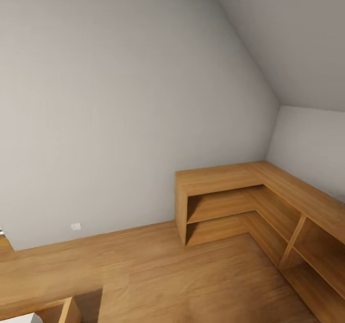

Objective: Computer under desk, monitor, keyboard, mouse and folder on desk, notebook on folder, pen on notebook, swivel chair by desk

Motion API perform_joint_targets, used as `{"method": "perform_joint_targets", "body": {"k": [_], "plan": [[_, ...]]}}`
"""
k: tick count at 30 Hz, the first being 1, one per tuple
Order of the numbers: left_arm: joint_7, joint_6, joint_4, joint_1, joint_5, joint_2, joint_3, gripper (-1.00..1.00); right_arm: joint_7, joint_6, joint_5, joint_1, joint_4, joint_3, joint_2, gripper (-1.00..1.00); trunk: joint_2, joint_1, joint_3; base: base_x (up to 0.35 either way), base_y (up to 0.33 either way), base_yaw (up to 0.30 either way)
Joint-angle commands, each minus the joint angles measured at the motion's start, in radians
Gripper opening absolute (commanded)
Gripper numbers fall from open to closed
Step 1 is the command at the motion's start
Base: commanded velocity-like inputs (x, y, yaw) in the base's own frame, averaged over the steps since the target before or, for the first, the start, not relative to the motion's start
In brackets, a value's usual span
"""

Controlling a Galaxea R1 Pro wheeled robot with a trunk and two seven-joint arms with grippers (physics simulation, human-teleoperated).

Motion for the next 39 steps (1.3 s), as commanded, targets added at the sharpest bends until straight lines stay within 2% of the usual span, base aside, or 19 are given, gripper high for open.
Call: {"method": "perform_joint_targets", "body": {"k": [1,19,29,39], "plan": [[0.009,-0.002,0.000,-0.001,-0.009,0.000,0.001,1.00,-0.010,-0.001,0.008,-0.001,0.001,0.004,0.000,1.00,-0.001,0.001,-0.002,0.327,0.000,-0.291],[0.009,-0.002,0.000,0.000,-0.008,0.000,0.001,1.00,-0.010,-0.001,0.009,-0.001,0.001,0.004,0.000,1.00,-0.001,0.001,0.000,0.328,0.005,-0.291],[0.008,-0.002,0.000,0.000,-0.009,0.000,0.001,1.00,-0.009,-0.001,0.010,-0.001,0.001,0.004,0.000,1.00,-0.001,0.001,0.004,0.314,0.155,-0.291],[0.008,-0.002,0.000,0.000,-0.009,0.000,0.003,1.00,-0.008,-0.001,0.010,-0.001,0.001,0.004,0.000,1.00,-0.001,0.001,0.009,0.094,0.069,-0.291]]}}
